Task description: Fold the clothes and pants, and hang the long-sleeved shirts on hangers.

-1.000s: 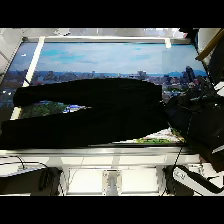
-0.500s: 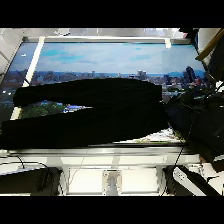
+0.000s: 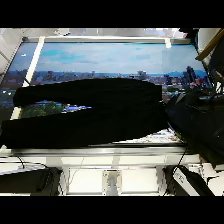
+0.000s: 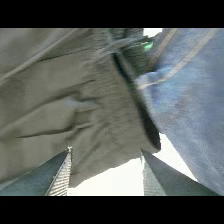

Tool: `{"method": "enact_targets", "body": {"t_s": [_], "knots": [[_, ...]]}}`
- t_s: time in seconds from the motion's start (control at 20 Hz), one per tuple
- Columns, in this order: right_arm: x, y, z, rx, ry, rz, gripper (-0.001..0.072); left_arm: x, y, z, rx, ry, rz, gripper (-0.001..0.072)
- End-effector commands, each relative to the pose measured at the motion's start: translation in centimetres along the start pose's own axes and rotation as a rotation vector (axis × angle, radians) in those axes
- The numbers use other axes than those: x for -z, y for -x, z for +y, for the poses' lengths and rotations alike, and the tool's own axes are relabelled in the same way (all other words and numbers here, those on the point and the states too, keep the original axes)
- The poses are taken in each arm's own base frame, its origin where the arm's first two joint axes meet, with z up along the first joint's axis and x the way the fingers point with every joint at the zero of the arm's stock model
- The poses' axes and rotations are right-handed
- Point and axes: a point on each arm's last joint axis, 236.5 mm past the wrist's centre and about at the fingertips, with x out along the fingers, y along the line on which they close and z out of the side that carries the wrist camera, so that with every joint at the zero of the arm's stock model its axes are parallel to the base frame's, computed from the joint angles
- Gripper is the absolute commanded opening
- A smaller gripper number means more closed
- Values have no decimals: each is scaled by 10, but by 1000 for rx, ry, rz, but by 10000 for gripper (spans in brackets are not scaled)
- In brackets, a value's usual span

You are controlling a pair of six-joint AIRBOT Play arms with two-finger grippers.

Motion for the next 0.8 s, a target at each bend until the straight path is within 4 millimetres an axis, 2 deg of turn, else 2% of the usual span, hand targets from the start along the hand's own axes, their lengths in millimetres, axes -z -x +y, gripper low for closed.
{"method": "enact_targets", "body": {"t_s": [0.0,0.1,0.3,0.4,0.45,0.55,0.65,0.75], "knots": [[26,23,-25,113,-42,36,448,-22,24,-21,7,-62,-77,5],[59,15,-35,73,-153,147,448,-27,37,-29,5,-86,-112,5],[87,-30,-46,-84,-393,158,450,-32,54,-42,5,-121,-158,5],[107,-59,-40,-167,-481,170,463,-33,60,-47,6,-134,-171,5],[118,-75,-31,-222,-504,187,491,-33,62,-49,8,-139,-172,5],[140,-103,-21,-267,-541,207,492,-30,65,-53,15,-145,-165,5],[154,-123,-21,-273,-598,202,530,-25,65,-55,24,-148,-147,5],[156,-134,-16,-312,-634,185,530,-23,65,-56,29,-148,-138,5]]}}
